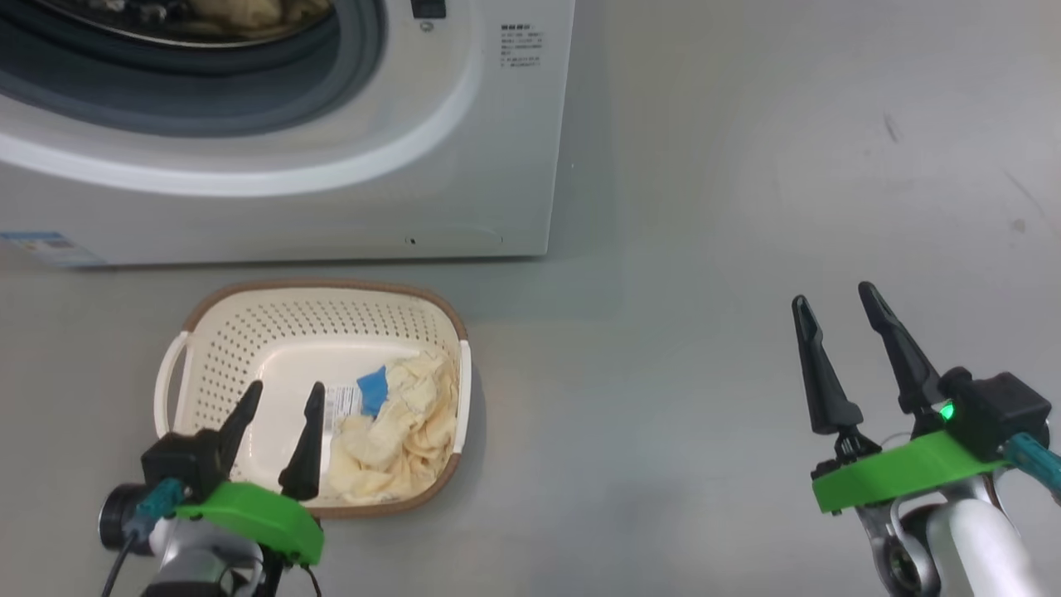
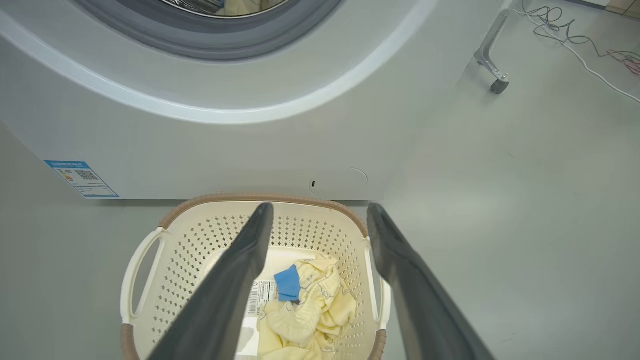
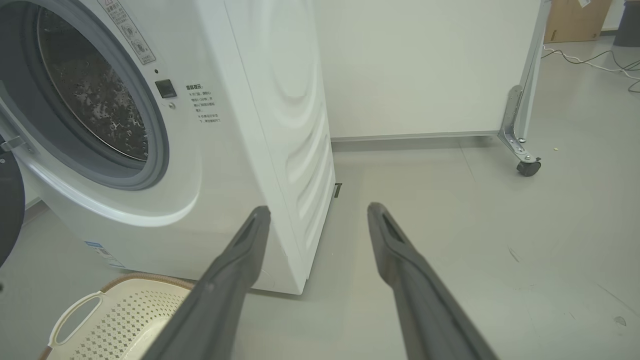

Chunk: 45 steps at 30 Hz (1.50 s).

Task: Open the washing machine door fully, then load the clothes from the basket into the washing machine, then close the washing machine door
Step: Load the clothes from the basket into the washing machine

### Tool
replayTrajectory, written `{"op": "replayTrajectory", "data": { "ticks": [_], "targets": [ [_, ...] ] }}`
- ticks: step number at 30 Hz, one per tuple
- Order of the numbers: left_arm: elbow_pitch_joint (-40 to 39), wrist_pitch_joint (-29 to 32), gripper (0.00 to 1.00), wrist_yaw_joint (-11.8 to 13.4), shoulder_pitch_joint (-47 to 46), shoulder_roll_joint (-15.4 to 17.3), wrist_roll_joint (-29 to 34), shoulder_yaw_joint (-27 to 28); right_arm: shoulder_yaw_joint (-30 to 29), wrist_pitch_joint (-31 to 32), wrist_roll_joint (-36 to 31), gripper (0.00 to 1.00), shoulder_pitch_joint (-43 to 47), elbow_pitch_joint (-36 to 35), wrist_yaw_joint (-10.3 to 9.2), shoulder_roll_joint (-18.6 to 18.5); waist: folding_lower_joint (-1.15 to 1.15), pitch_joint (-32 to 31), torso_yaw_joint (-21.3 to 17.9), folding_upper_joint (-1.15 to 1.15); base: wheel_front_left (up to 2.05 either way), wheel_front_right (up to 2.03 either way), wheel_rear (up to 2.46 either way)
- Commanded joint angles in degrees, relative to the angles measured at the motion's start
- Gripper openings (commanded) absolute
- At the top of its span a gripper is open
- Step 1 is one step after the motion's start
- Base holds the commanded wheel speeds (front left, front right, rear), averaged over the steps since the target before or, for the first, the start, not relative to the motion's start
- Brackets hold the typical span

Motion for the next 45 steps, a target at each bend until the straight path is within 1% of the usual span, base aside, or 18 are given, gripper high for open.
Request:
{"op": "replayTrajectory", "data": {
  "ticks": [1,7,10,14,18,20,23,26,28,31,37,45],
  "targets": [
    [1.24,-0.12,1.00,-0.66,-3.59,0.75,0.68,1.47,0.98,-0.38,-0.54,1.00,-2.19,-2.25,-0.15,-1.36,-0.01,5.56,-0.23,0.00,0.00,0.00,0.00],
    [12.39,1.10,1.00,-3.99,-11.38,-0.01,0.21,-0.29,0.52,-0.38,-1.18,1.00,-3.96,-3.30,-0.15,-1.94,-0.01,12.00,-0.74,0.00,0.00,0.00,0.00],
    [18.37,2.43,1.00,-5.23,-15.42,0.00,0.14,-1.53,0.53,-0.38,-1.37,1.00,-4.79,-3.89,-0.15,-2.05,-0.01,14.91,-1.08,0.00,0.00,0.00,0.00],
    [25.91,4.02,1.00,-6.43,-20.31,-0.19,-0.54,-3.38,0.87,-0.38,-1.64,1.00,-5.79,-4.39,-0.15,-1.96,-0.01,18.27,-1.65,0.00,0.00,0.00,0.00],
    [31.17,4.65,1.00,-6.94,-25.10,0.19,0.10,-7.40,1.19,-0.38,-1.86,1.00,-6.81,-4.89,-0.15,-1.75,-0.01,21.66,-2.41,0.00,0.00,0.00,0.00],
    [32.62,5.79,1.00,-6.98,-27.00,-0.17,-0.99,-10.08,1.45,-0.38,-2.01,1.00,-7.28,-4.98,-0.15,-1.70,-0.01,23.24,-2.82,0.00,0.00,0.00,0.00],
    [33.62,7.44,1.00,-7.00,-29.59,0.30,-3.47,-14.47,1.85,-0.38,-2.11,1.00,-8.06,-5.26,-0.15,-1.49,-0.01,25.55,-3.45,0.00,0.00,0.00,0.00],
    [34.25,9.35,1.00,-7.00,-32.00,1.31,-6.38,-18.57,2.37,-0.38,-2.23,1.00,-8.83,-5.54,-0.15,-1.22,-0.01,27.62,-4.23,0.00,0.00,0.00,0.00],
    [35.11,10.90,1.00,-7.01,-34.29,2.72,-8.37,-22.48,2.92,-0.38,-2.28,1.00,-9.52,-5.67,-0.15,-0.92,-0.01,29.19,-5.24,0.00,0.00,0.00,0.00],
    [37.06,11.75,1.00,-7.01,-36.74,3.75,-9.79,-24.89,3.25,-0.38,-2.36,1.00,-9.91,-5.90,-0.15,-0.66,-0.01,30.56,-6.22,0.00,0.00,0.00,0.00],
    [40.73,13.83,1.00,-7.01,-41.00,4.49,-12.51,-28.25,3.37,-0.38,-2.68,1.00,-10.15,-6.83,-0.15,-0.29,-0.01,33.34,-7.51,0.00,0.00,0.00,0.00],
    [42.07,16.14,1.00,-7.02,-44.69,4.64,-15.60,-31.51,3.97,-0.38,-3.12,1.00,-10.56,-7.77,-0.15,0.07,-0.01,36.78,-8.34,0.00,0.00,0.00,0.00]
  ]
}}
